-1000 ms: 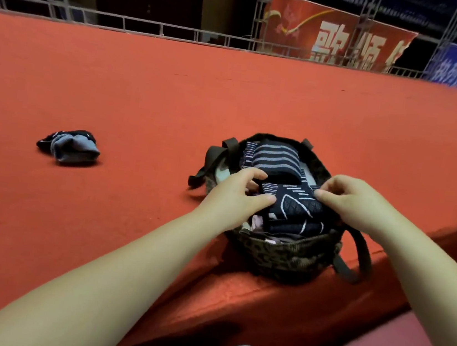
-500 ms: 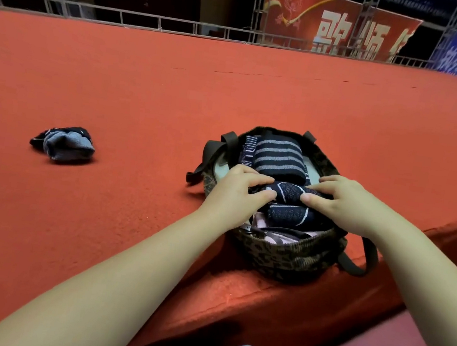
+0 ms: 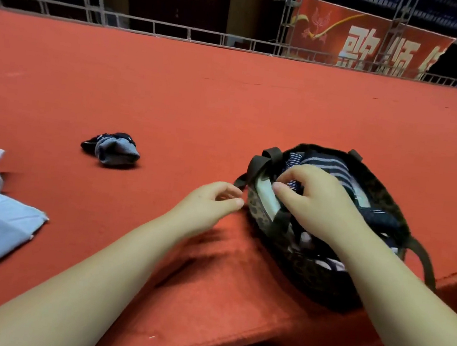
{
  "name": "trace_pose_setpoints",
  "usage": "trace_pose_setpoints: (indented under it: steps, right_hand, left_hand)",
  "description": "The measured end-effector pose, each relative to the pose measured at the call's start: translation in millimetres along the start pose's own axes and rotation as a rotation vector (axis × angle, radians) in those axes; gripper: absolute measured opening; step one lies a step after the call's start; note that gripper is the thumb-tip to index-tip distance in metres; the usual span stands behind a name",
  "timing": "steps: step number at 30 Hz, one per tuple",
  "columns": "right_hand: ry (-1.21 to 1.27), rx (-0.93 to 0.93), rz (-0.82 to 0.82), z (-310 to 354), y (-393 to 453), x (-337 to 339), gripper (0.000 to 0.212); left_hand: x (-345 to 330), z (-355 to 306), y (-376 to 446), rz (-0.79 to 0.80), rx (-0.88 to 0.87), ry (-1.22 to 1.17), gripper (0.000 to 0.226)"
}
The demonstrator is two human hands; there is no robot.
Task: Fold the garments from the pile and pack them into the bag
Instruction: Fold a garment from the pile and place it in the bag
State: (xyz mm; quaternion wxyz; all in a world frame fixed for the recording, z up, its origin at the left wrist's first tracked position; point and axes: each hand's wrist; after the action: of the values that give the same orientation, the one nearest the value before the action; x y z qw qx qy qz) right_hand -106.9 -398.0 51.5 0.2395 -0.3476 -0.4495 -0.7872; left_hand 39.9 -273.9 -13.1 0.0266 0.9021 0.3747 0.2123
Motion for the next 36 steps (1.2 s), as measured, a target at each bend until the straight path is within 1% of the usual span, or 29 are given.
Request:
trace_pose_setpoints:
  steps: [3, 7, 9, 11, 12, 14, 15, 16, 20, 22, 23, 24, 26, 28, 29, 30, 32, 33, 34, 36]
  right_hand:
    - [0.026, 0.044, 0.071, 28.1, 7.1, -41.3, 0.019]
    - [0.083, -0.003, 0.222, 58.4, 19.7, -104.9, 0.022]
    - [0.119, -0.018, 0.285, 70.0, 28.3, -136.6, 0.017]
    - [0.162, -0.028, 0.334, 84.8, 39.2, -170.2, 0.013]
    - [0.201, -0.048, 0.346, 90.1, 44.3, -183.7, 0.013]
    - [0.341, -0.103, 0.343, 100.9, 56.3, -211.5, 0.016]
    - [0.422, -0.134, 0.328, 106.2, 62.4, -223.9, 0.017]
    - [0.493, -0.162, 0.305, 111.8, 69.3, -235.2, 0.019]
    - [0.615, -0.244, 0.175, 133.6, 102.8, -278.5, 0.042]
    - [0.641, -0.242, 0.090, 144.1, 121.6, -293.9, 0.050]
    - [0.649, -0.232, 0.072, 151.6, 131.3, -303.8, 0.053]
    - [0.640, -0.217, 0.077, 158.4, 139.7, -311.2, 0.054]
    - [0.579, -0.166, 0.144, 165.9, 151.5, -325.0, 0.057]
    - [0.496, -0.120, 0.209, 172.0, 153.7, -334.2, 0.063]
    - [0.460, -0.114, 0.211, 173.4, 151.1, -336.2, 0.066]
    - [0.436, -0.116, 0.198, 173.2, 148.5, -337.0, 0.063]
    - [0.398, -0.106, 0.183, 170.9, 140.1, -335.3, 0.041]
    - [0.403, -0.110, 0.197, 169.7, 134.1, -332.2, 0.037]
    - [0.451, -0.130, 0.219, 169.0, 126.3, -326.7, 0.038]
    - [0.679, -0.263, 0.287, 170.6, 106.1, -312.0, 0.042]
  left_hand:
    - [40.3, 23.9, -4.3, -0.059, 0.046, 0.057, 0.016]
    - [96.2, 60.9, -9.3, -0.170, 0.111, 0.126, 0.016]
    - [123.1, 83.1, -10.0, -0.232, 0.150, 0.159, 0.015]
    - [149.8, 108.8, -10.5, -0.340, 0.185, 0.150, 0.009]
    - [158.0, 117.5, -10.7, -0.408, 0.197, 0.087, 0.008]
    - [166.8, 126.6, -9.4, -0.552, 0.230, -0.145, 0.013]
    - [167.8, 127.7, -7.7, -0.601, 0.241, -0.247, 0.014]
    - [168.1, 128.0, -5.1, -0.626, 0.238, -0.290, 0.014]
    - [166.3, 135.5, 0.2, -0.621, 0.227, -0.293, 0.013]
    - [166.1, 138.8, 1.5, -0.627, 0.230, -0.297, 0.014]
    - [168.8, 141.1, 2.2, -0.631, 0.227, -0.287, 0.013]
    - [170.6, 142.1, 2.8, -0.628, 0.223, -0.285, 0.012]
    - [173.0, 142.6, 4.4, -0.608, 0.225, -0.302, 0.009]
    - [175.5, 141.7, 4.1, -0.580, 0.226, -0.328, 0.015]
    - [176.0, 141.6, 3.5, -0.571, 0.221, -0.338, 0.019]
    - [176.5, 140.4, 3.3, -0.566, 0.219, -0.351, 0.023]
    - [177.6, 138.3, 2.2, -0.572, 0.220, -0.376, 0.029]
    - [177.8, 138.3, 1.4, -0.577, 0.219, -0.387, 0.030]
    - [177.7, 137.6, 0.0, -0.578, 0.218, -0.402, 0.031]
    - [177.7, 138.0, -2.6, -0.579, 0.170, -0.401, 0.032]
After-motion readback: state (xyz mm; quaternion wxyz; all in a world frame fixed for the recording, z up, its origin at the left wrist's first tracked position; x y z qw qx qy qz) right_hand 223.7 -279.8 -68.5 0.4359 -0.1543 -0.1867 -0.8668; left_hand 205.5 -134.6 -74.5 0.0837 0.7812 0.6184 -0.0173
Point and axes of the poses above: each hand's wrist, its own y-axis towards the middle knuckle, its own x-axis out of the back of the hand, z = x × y, and after that the axes turned 10 degrees about -z, right-handed
